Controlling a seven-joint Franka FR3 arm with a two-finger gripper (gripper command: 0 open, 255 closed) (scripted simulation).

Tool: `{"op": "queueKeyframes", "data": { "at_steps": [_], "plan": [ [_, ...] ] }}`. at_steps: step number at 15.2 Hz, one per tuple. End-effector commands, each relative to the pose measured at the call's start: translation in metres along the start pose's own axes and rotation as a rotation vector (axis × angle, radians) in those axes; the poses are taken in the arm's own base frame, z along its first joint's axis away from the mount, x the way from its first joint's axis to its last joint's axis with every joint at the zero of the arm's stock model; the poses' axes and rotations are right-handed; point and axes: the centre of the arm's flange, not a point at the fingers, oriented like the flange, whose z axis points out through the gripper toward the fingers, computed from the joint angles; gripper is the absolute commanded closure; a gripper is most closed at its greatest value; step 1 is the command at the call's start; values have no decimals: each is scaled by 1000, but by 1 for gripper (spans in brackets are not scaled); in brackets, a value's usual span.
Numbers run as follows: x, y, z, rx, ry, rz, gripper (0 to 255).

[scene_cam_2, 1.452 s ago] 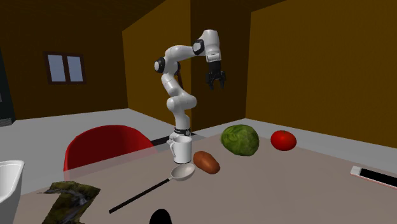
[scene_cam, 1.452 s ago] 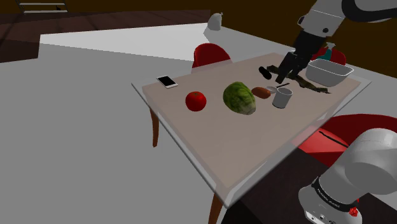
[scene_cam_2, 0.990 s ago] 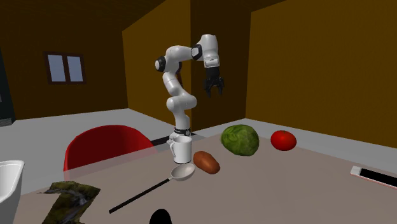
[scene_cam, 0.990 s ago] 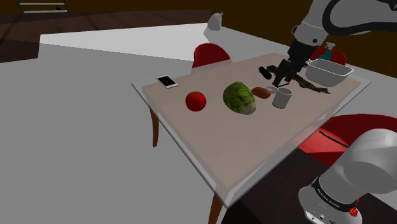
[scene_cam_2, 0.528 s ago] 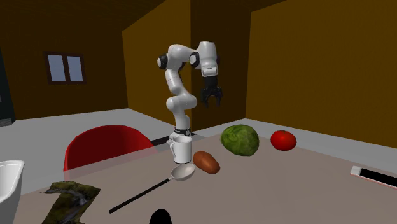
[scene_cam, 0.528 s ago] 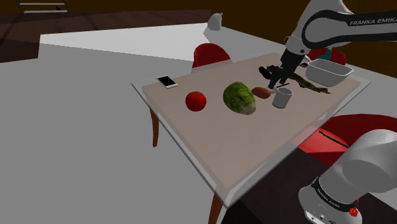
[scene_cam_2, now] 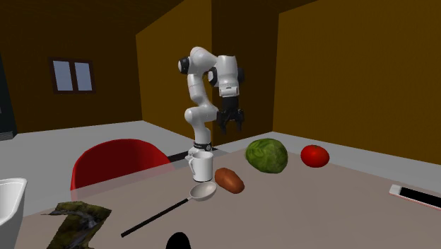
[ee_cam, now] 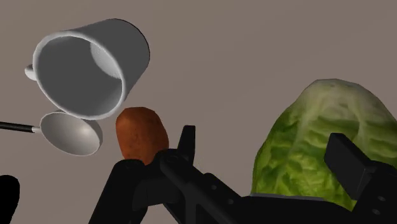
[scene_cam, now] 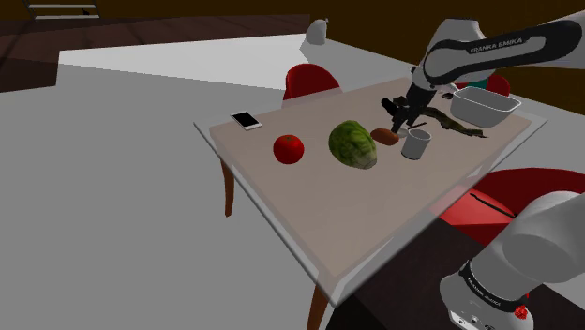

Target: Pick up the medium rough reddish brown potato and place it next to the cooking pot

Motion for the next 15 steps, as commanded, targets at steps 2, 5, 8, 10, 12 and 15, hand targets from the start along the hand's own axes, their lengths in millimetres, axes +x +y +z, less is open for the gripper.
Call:
{"op": "queueKeyframes", "data": {
  "at_steps": [2, 5, 8, 10, 12, 15],
  "plan": [
    [18, 27, 24, -16, 2, -5, 0],
    [33, 54, 45, -30, 2, -8, 0],
    [49, 82, 67, -43, 3, -12, 0],
    [60, 100, 80, -53, 4, -14, 0],
    [70, 118, 93, -62, 4, -16, 0],
    [70, 119, 109, -62, 4, -16, 0]
  ]
}}
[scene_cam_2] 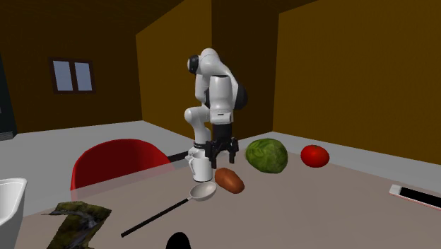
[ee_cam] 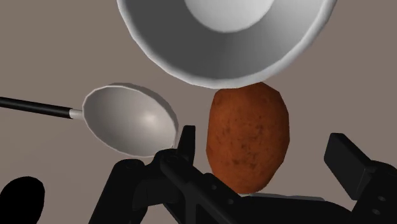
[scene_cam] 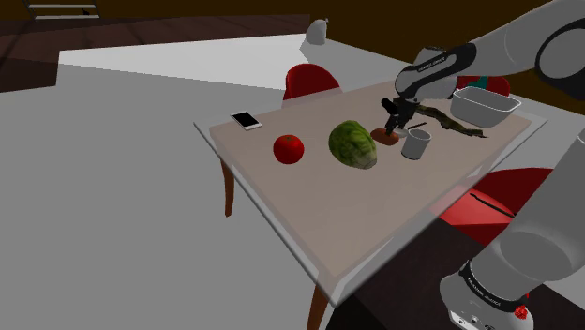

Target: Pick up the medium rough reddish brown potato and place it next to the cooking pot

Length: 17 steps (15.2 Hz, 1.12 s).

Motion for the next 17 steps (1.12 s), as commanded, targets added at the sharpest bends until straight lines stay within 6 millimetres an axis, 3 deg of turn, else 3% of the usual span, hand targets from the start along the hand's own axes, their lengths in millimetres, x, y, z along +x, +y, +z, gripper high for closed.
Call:
{"op": "queueKeyframes", "data": {
  "at_steps": [1, 5, 13, 14, 17],
  "plan": [
    [0, 1, 12, -1, 0, 0, 0],
    [0, 1, 30, -1, 0, 0, 0],
    [0, 1, 30, -1, 0, 0, 0],
    [0, 1, 30, -1, 0, 0, 255],
    [0, 1, 30, -1, 0, 0, 255]
  ]
}}
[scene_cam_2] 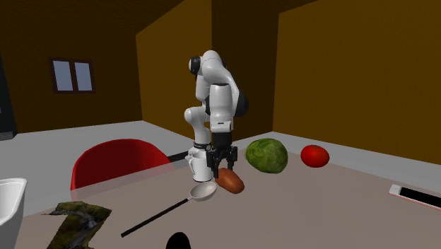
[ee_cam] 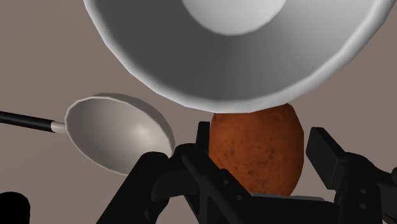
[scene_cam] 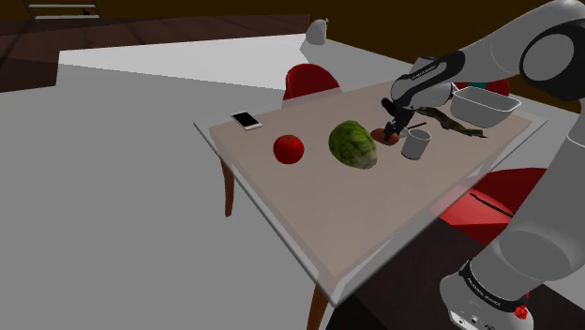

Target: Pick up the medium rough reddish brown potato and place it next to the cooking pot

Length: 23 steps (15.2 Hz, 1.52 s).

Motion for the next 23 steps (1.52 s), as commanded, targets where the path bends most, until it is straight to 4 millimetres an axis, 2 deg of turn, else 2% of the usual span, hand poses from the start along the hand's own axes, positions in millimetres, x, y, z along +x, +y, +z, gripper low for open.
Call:
{"op": "queueKeyframes", "data": {
  "at_steps": [1, 6, 23],
  "plan": [
    [0, 0, 0, 0, 0, 0, 255],
    [0, 0, 0, 0, 0, 0, 255],
    [11, 6, -89, 0, 0, 0, 255]
  ]
}}
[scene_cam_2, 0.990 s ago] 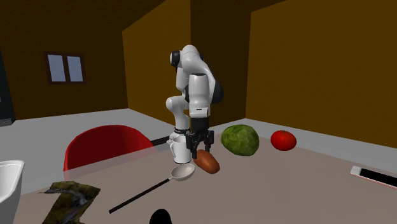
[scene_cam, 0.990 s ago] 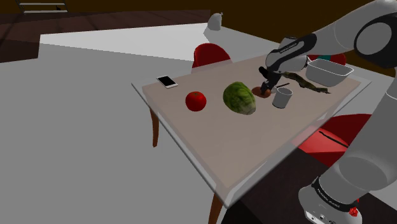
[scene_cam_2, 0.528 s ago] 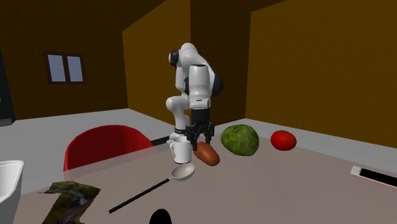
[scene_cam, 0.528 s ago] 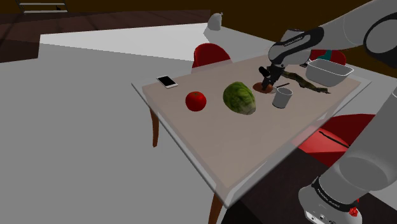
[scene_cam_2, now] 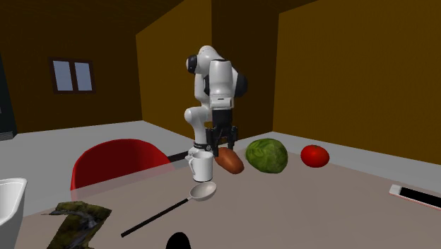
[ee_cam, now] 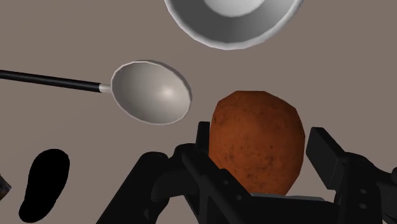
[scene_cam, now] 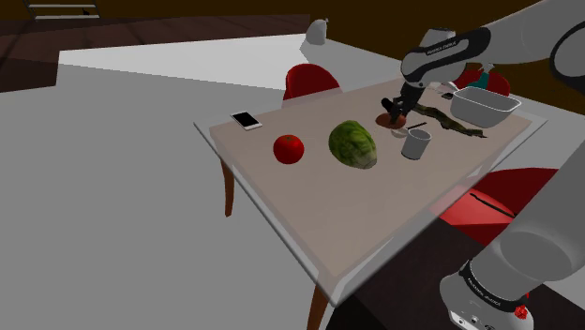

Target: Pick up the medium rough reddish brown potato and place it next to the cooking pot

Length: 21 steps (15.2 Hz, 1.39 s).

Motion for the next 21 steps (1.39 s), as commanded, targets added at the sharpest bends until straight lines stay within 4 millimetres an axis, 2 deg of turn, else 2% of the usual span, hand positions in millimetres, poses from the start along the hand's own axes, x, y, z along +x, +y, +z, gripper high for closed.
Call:
{"op": "queueKeyframes", "data": {
  "at_steps": [1, 21],
  "plan": [
    [1, 1, -11, 0, 0, 0, 255],
    [13, 7, -116, 0, 0, 0, 255]
  ]
}}
